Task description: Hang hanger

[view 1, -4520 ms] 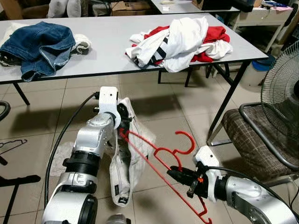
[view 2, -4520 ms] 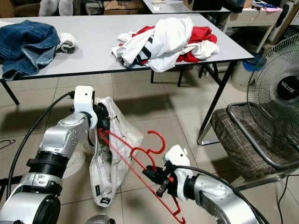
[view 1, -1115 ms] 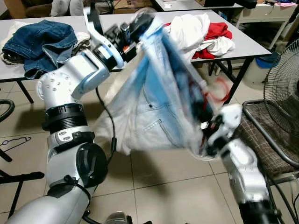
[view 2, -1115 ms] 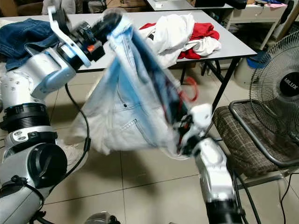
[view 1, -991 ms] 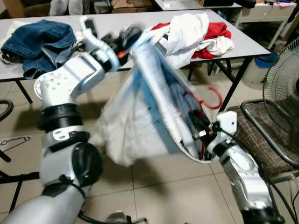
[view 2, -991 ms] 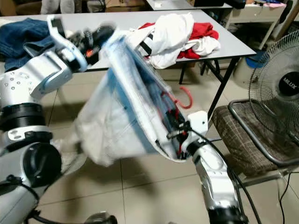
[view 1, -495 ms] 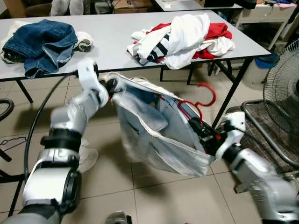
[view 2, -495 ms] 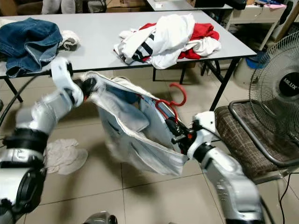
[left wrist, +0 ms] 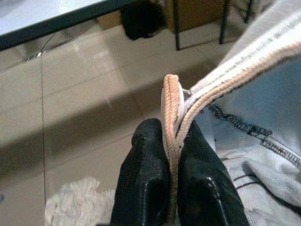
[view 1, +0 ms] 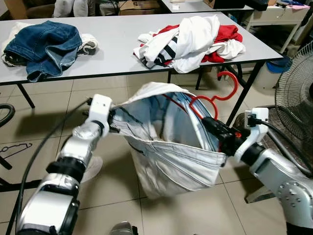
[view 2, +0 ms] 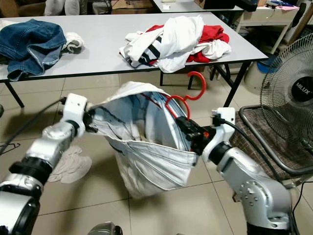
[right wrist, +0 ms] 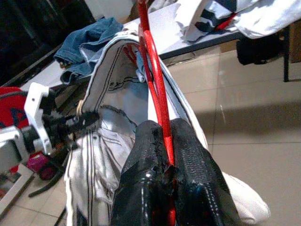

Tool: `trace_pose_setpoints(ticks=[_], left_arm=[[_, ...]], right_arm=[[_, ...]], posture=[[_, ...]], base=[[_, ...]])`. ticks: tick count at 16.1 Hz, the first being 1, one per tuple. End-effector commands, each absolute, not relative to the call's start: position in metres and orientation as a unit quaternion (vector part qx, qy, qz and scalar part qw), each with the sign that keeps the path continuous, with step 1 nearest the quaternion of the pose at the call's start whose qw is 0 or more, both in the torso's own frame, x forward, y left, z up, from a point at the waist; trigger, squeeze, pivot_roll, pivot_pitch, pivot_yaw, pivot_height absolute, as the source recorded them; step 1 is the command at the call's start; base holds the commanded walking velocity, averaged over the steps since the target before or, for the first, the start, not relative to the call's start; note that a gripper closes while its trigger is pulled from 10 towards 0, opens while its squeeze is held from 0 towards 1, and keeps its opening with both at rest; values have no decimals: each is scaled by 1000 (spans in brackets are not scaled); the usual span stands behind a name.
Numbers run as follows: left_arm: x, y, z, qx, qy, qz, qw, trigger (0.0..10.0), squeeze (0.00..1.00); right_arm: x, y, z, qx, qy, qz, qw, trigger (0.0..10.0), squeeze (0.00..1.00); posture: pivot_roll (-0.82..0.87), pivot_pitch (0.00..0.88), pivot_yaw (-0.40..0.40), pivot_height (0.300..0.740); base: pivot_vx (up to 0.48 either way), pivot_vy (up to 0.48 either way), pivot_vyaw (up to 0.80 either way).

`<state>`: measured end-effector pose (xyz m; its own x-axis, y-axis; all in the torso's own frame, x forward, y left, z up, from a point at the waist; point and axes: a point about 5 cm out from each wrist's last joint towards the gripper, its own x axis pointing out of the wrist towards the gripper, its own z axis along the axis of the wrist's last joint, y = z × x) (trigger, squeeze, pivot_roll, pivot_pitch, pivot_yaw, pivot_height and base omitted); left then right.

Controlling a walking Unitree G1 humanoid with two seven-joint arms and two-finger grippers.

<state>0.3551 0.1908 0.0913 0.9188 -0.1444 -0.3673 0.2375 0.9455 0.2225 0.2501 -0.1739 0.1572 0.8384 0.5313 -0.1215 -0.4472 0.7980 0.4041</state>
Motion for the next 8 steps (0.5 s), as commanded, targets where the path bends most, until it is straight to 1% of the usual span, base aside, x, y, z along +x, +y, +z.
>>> trace_pose_setpoints(ticks=[1,3,4,5,6,7,8], left_arm=[[341,179,73,147,195,-164,956,0,0],[329,160,62,156,194,-229,941,0,0],[323,153,52,182,198,-245,931,0,0],[319,151,46,193,205,-249,927,0,0],[316,149,39,190,215,-246,926,3137,0],[317,150,39,177,213,-237,931,10000,0],[318,151,40,172,210,-235,933,10000,0]], right_arm=[[254,-182,186,172,57,247,952,10000,0],[259,-179,187,174,63,241,953,10000,0],[262,-177,189,176,64,243,952,10000,0],[262,-175,190,177,64,245,951,10000,0],[263,-172,192,179,65,251,949,10000,0],[262,-171,192,178,69,255,948,10000,0],[262,-171,192,178,71,255,948,10000,0]], posture=[[-19,0,4,740],[-17,0,-2,740],[-15,0,-9,740],[-15,0,-10,740],[-16,0,-14,740],[-17,0,-15,740],[-17,0,-15,740]], base=[[0,0,0],[0,0,0],[0,0,0],[0,0,0],[0,0,0],[0,0,0],[0,0,0]])
